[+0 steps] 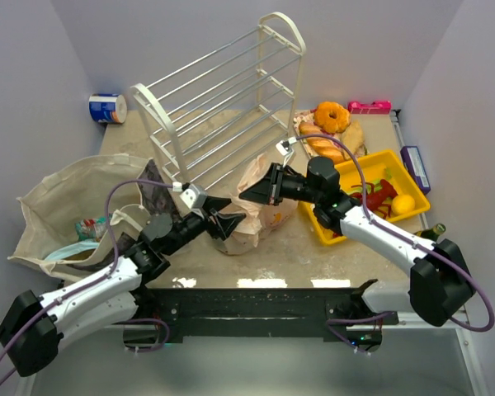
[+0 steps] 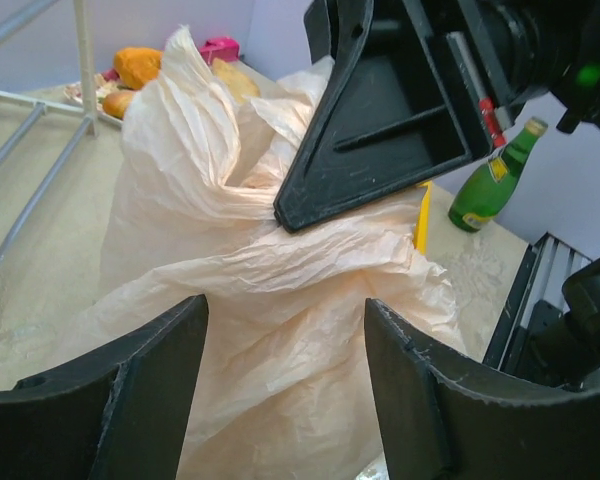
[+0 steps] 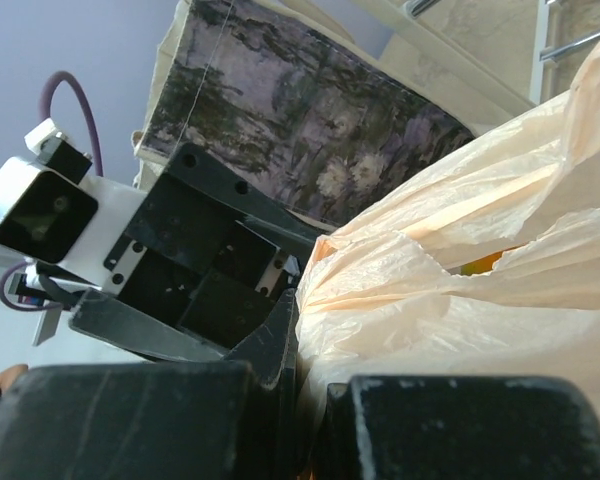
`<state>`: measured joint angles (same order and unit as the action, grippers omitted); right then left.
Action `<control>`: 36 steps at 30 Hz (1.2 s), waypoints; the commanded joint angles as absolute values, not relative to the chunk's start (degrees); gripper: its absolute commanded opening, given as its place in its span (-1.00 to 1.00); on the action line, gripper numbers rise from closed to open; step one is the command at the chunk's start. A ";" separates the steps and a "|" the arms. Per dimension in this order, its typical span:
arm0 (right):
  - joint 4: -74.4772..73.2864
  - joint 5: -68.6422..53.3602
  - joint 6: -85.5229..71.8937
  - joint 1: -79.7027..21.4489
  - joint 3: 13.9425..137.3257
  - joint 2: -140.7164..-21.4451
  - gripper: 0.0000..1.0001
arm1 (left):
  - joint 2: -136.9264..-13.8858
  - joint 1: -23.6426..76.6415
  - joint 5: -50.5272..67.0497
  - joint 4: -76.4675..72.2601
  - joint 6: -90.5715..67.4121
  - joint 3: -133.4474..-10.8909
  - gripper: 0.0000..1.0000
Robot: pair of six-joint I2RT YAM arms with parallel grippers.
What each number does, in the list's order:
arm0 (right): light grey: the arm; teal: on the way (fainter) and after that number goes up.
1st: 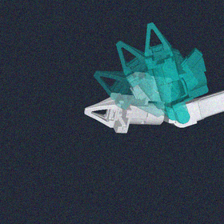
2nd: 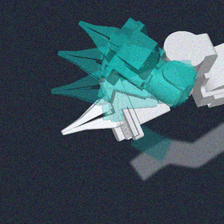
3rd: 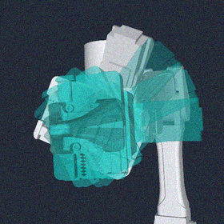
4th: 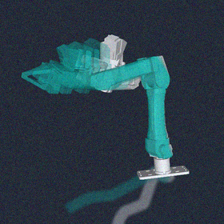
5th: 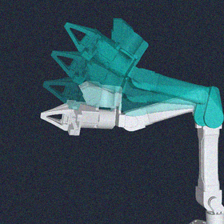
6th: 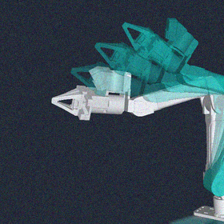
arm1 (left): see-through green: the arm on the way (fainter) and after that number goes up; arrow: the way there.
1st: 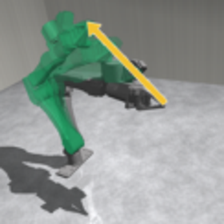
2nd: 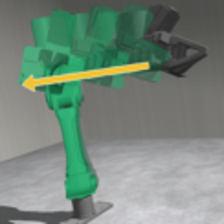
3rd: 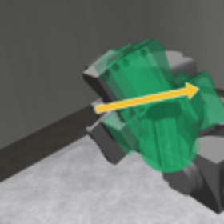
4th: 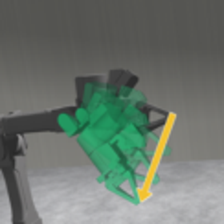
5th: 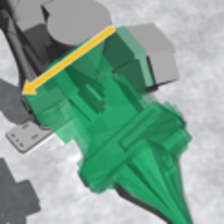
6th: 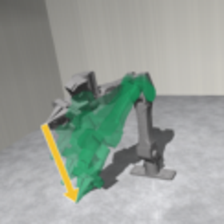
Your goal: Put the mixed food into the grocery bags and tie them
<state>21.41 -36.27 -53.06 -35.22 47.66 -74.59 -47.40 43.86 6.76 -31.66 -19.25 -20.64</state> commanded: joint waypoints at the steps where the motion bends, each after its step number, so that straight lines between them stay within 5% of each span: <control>1: 24.78 -39.02 -53.00 -35.16 47.64 -72.25 -1.00 | -50.09 43.51 8.70 -37.70 -15.12 -23.55 0.36; 5: 24.70 -39.37 -52.91 -35.16 47.29 -71.72 -1.00 | -51.33 43.51 8.96 -40.42 -14.06 -23.29 0.12; 11: 24.26 -38.68 -52.38 -35.16 47.55 -71.19 -1.00 | -53.35 43.51 12.91 -43.77 -13.80 -22.33 -0.97; 21: 38.31 -34.20 -58.97 -35.07 41.57 -70.40 -1.00 | -52.38 45.52 13.19 -50.17 -25.30 -14.42 -1.00; 36: 33.31 -29.18 -55.81 -34.81 41.22 -67.24 -1.00 | -53.34 53.87 4.48 -53.88 -28.21 -7.91 -1.00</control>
<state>29.95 -32.08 -56.90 -35.24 40.80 -69.25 -51.86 51.24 6.55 -50.96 -27.42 -9.34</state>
